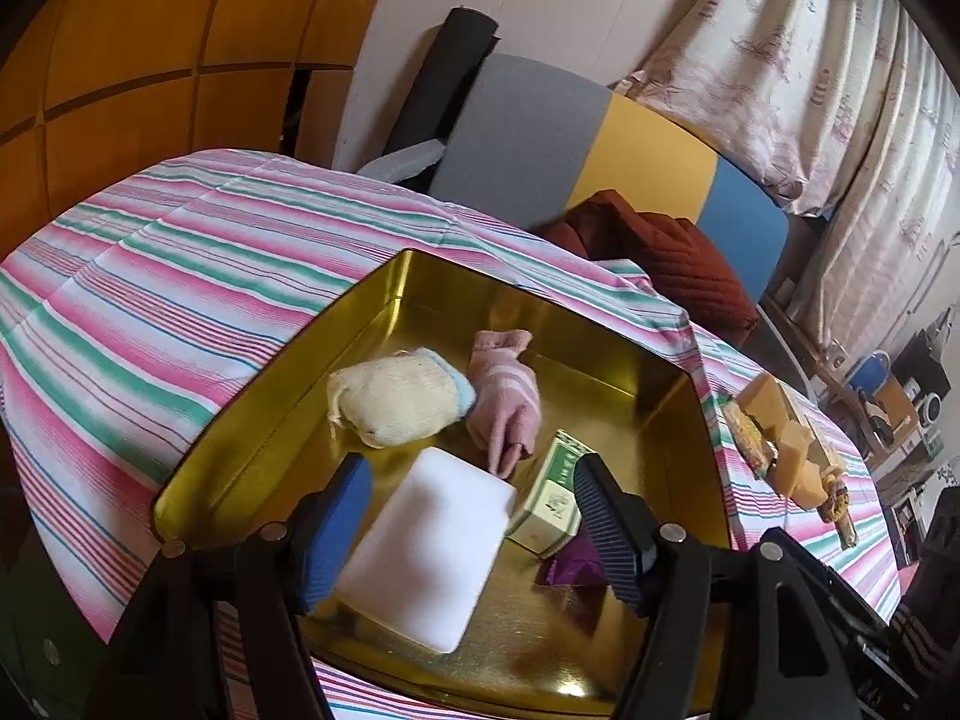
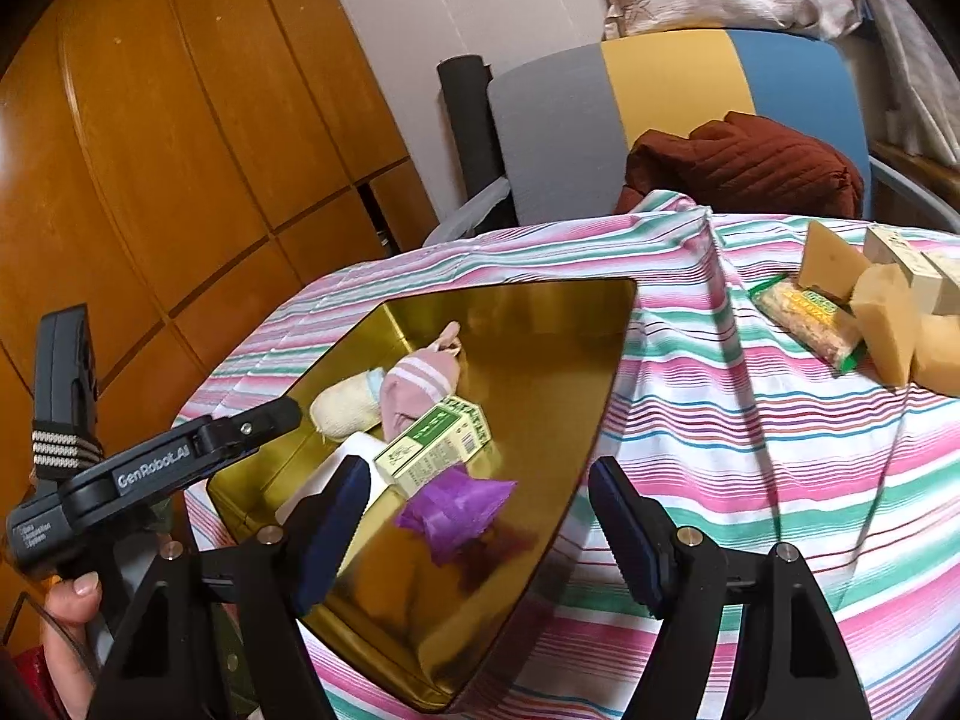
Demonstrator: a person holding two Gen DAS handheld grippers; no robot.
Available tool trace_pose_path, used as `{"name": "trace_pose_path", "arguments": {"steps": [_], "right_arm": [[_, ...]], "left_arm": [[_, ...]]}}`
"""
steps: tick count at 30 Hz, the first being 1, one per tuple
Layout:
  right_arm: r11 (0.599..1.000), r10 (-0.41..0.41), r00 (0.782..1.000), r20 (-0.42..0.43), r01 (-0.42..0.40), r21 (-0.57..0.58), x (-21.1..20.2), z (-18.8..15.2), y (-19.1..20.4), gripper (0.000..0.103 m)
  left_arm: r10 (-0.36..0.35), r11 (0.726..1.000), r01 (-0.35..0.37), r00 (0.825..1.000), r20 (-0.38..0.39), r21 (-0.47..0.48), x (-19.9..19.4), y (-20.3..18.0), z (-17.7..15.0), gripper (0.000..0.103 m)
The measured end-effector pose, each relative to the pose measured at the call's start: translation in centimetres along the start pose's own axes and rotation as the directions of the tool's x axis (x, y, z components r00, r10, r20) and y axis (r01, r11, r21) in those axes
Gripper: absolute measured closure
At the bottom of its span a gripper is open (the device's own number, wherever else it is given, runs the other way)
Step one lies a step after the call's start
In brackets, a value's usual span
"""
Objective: Organize objects
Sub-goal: 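Open the right tool to drop the purple packet while the left tool releases the foam block, then move both tools from the gold tray back toward the yellow sponges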
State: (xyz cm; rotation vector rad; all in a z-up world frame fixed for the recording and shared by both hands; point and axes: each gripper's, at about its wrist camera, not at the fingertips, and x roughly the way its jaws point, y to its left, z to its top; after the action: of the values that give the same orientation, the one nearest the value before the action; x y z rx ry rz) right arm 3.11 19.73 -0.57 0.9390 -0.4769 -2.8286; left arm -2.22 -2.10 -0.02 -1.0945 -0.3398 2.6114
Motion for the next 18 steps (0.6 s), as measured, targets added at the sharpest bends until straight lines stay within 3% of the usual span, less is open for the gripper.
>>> {"name": "trace_pose_path", "arguments": {"steps": [8,18], "right_arm": [[0.997,-0.042,0.999,0.025,0.040,0.065,-1.3,0.2,-2.9,0.027],[0.984,-0.126,0.992,0.026,0.121,0.132,-2.6,-0.4,-7.3,0.026]], "left_arm": [[-0.025,0.994,0.025,1.000,-0.006,0.105,0.0,-2.8,-1.0,0.032],[-0.078,0.961,0.090,0.995,-0.056,0.261,0.2,-7.6,-3.4,0.032]]}}
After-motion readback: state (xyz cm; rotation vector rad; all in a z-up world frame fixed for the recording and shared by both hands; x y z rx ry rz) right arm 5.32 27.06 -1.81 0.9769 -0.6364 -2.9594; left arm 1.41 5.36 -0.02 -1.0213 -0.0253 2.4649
